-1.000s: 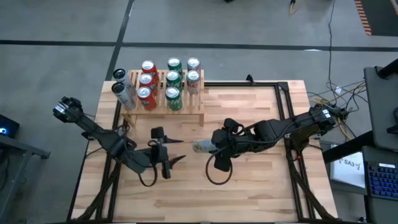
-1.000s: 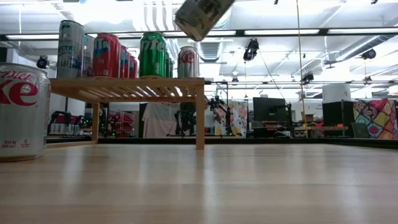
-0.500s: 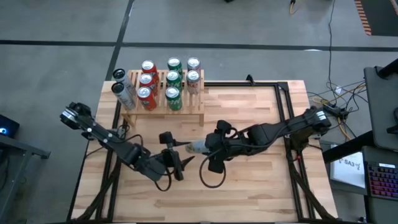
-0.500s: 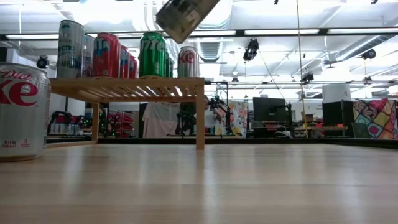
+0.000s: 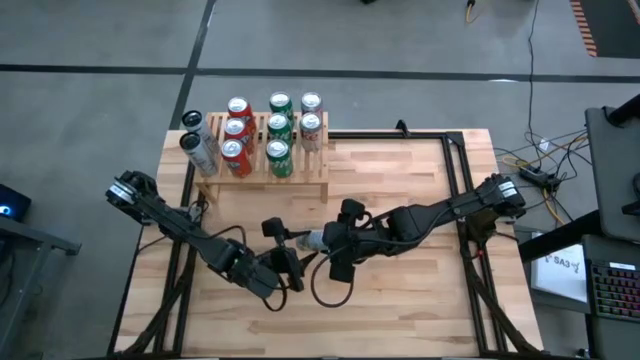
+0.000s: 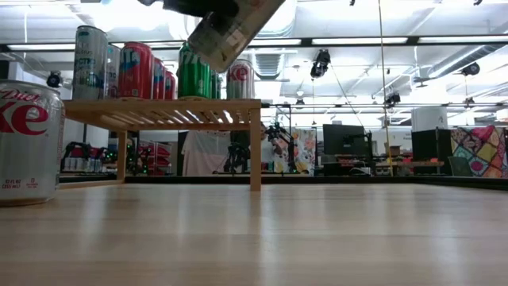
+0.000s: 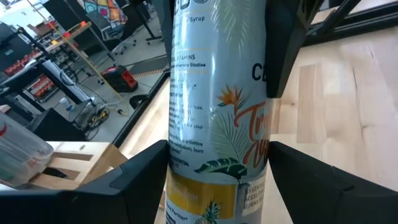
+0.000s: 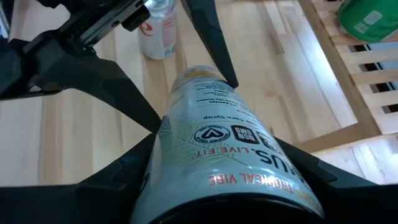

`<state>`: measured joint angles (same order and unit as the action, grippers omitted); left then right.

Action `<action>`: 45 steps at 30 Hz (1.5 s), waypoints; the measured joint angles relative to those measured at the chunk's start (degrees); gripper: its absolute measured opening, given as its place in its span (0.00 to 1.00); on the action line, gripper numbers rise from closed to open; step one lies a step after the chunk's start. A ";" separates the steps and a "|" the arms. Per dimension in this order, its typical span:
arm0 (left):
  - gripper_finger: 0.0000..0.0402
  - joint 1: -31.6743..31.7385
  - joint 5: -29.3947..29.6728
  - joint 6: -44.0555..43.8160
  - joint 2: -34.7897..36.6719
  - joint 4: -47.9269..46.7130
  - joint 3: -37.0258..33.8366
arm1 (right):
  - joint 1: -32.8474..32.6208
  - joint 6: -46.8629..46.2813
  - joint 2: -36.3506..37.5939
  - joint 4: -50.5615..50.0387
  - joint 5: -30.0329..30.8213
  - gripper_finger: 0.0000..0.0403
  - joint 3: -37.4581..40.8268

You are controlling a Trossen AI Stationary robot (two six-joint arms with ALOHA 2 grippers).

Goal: Place canned beverage on shelf
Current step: Put the white and yellow soda can on the shelf aligned with the other white and yellow soda can

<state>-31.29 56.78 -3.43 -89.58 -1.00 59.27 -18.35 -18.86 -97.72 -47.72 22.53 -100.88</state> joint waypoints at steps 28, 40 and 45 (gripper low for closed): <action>0.47 0.73 4.69 -0.13 -0.96 0.09 -0.34 | 0.45 3.38 -0.95 5.69 1.06 0.86 -0.46; 0.30 -2.55 10.68 -1.24 8.94 -0.06 -4.64 | 0.30 11.88 2.83 7.35 1.44 0.92 -8.74; 0.21 -5.56 14.02 0.58 13.91 -0.44 -6.63 | -0.04 19.25 3.15 11.20 1.51 0.92 -11.94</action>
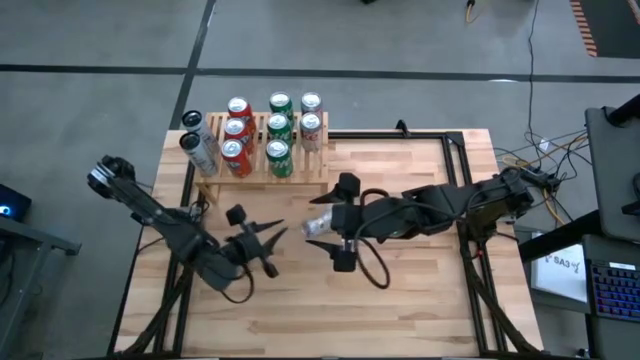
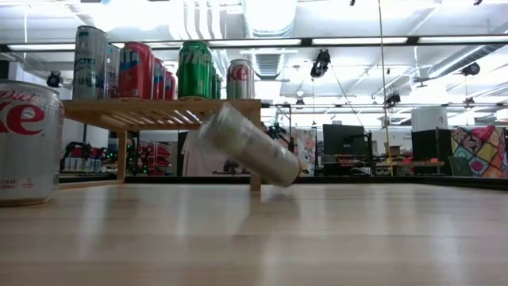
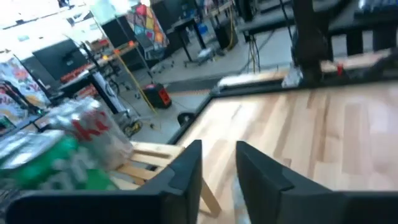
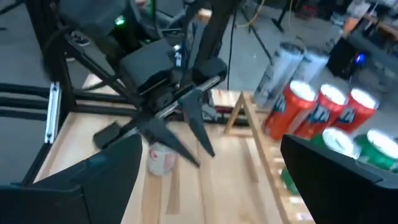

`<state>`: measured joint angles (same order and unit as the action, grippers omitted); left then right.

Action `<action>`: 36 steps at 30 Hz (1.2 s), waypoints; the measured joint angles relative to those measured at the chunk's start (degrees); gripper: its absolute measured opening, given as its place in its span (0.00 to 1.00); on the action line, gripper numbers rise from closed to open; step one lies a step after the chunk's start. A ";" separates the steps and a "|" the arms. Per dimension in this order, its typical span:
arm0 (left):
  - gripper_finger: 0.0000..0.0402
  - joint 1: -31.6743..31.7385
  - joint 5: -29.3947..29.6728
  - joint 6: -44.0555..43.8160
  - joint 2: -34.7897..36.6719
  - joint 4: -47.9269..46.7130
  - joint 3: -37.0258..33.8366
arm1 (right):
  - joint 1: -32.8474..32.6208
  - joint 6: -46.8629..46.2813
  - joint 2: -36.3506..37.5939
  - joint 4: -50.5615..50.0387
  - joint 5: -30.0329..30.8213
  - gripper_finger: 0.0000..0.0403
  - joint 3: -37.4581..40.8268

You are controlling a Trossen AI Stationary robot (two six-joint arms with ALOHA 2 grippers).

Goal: Place canned beverage on shelf
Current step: Put the white and yellow soda can on the shelf aligned with the other white and yellow soda can

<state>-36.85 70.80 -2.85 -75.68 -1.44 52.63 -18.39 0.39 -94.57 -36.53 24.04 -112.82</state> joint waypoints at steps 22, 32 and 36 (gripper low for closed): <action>0.02 -6.24 -0.82 -2.23 8.64 -5.05 -2.94 | 19.83 6.04 1.10 -4.30 -12.62 0.92 34.70; 0.03 -6.16 3.47 -1.11 7.80 -4.92 -2.94 | 27.11 16.47 -1.63 2.92 -21.53 0.92 38.19; 0.07 -6.11 3.55 -0.75 7.90 -4.98 -2.94 | 28.10 18.35 -4.31 3.91 -23.81 0.92 38.27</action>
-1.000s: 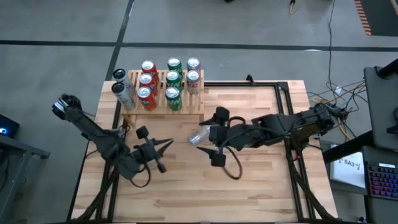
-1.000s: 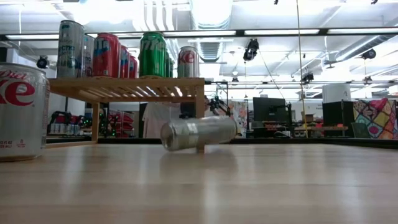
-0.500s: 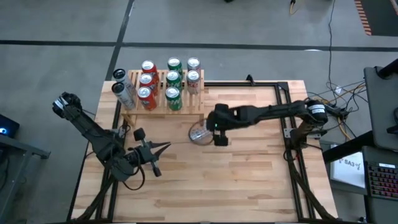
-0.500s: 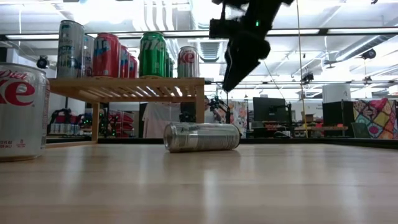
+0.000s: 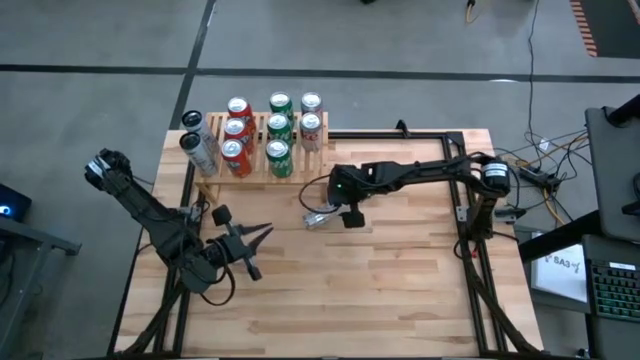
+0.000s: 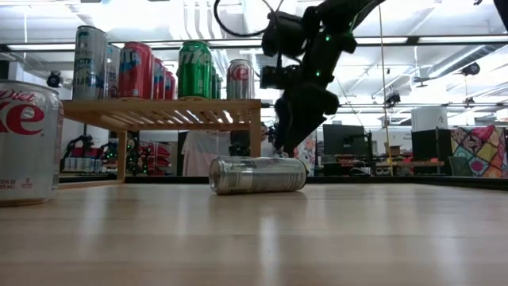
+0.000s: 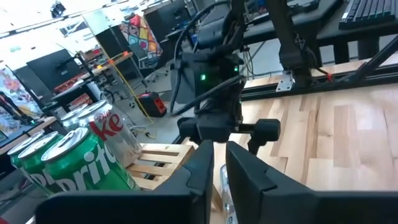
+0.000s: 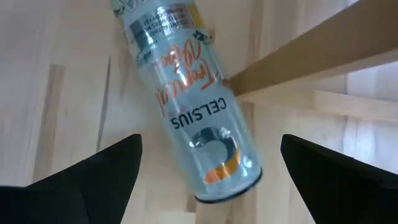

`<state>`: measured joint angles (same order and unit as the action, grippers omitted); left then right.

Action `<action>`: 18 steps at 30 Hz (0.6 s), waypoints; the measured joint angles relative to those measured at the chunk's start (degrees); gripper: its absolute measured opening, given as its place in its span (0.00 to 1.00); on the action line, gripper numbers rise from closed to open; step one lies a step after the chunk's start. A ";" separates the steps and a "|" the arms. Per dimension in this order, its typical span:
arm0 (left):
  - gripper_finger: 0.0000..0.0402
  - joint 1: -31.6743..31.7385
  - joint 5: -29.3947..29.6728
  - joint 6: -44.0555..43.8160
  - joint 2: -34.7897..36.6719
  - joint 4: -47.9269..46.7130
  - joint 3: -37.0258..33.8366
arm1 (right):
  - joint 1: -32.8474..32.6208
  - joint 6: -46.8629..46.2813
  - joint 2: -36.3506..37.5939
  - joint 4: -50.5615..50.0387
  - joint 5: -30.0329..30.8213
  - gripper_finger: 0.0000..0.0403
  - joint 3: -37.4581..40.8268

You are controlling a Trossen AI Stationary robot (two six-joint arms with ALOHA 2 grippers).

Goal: Place canned beverage on shelf
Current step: Put the white and yellow soda can on the shelf aligned with the other white and yellow soda can

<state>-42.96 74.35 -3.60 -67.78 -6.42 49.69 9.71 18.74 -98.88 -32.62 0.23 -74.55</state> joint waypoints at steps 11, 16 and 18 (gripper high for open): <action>0.26 0.04 -0.03 -0.37 -0.14 -0.02 0.00 | 0.79 1.94 -7.96 2.31 -0.13 0.92 -0.07; 0.36 0.04 -0.81 -1.05 -0.46 -0.02 0.00 | 0.84 2.16 -11.45 2.92 -0.66 0.91 -0.20; 0.40 0.04 -1.21 -1.43 -0.49 -0.05 0.00 | 0.84 2.19 -12.21 2.79 -0.93 0.86 -0.24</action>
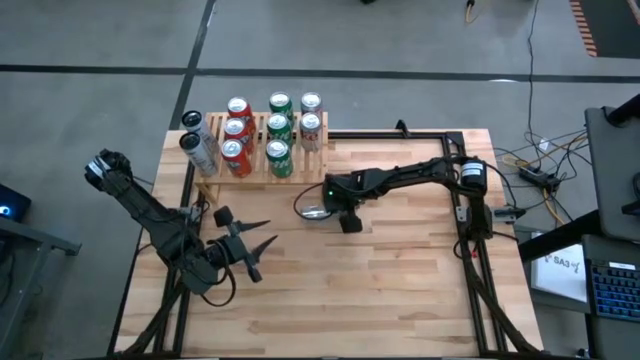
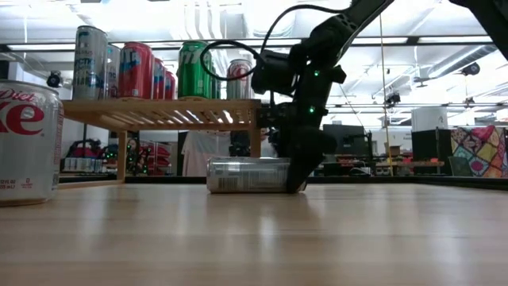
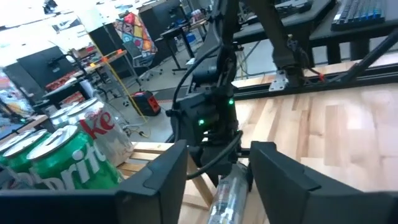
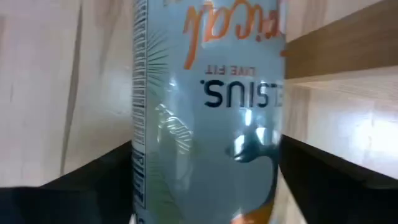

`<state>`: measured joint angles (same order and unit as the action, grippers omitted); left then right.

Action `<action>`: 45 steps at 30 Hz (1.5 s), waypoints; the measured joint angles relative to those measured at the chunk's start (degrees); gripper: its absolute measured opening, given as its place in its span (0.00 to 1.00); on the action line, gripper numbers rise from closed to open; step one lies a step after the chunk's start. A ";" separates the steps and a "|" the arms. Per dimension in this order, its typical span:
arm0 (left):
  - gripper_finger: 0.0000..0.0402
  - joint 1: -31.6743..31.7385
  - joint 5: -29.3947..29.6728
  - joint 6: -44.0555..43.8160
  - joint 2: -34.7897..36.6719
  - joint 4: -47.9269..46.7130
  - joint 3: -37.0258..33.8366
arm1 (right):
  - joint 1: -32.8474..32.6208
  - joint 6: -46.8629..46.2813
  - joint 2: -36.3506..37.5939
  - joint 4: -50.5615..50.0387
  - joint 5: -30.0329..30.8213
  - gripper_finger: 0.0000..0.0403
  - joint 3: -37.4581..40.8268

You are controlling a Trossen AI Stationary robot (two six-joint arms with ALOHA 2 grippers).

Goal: Place canned beverage on shelf
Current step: Put the white and yellow soda can on the shelf aligned with the other white and yellow soda can

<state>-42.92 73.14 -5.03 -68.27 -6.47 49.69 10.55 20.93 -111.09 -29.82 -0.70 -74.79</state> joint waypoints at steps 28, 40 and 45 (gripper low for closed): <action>0.72 5.77 -4.30 0.64 -7.91 10.33 -1.09 | -19.01 -26.17 16.13 -19.04 6.12 0.59 -6.78; 0.79 12.72 -23.44 7.76 -21.17 15.10 3.96 | -23.06 -32.94 13.49 -29.35 8.71 0.59 -10.98; 0.79 14.73 -27.32 7.98 -24.98 14.93 5.25 | -23.09 -33.38 12.57 -32.62 8.77 0.59 -11.18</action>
<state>-28.19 45.82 2.95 -93.25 8.46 54.94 -12.54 -12.45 -98.52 -62.44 8.07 -85.97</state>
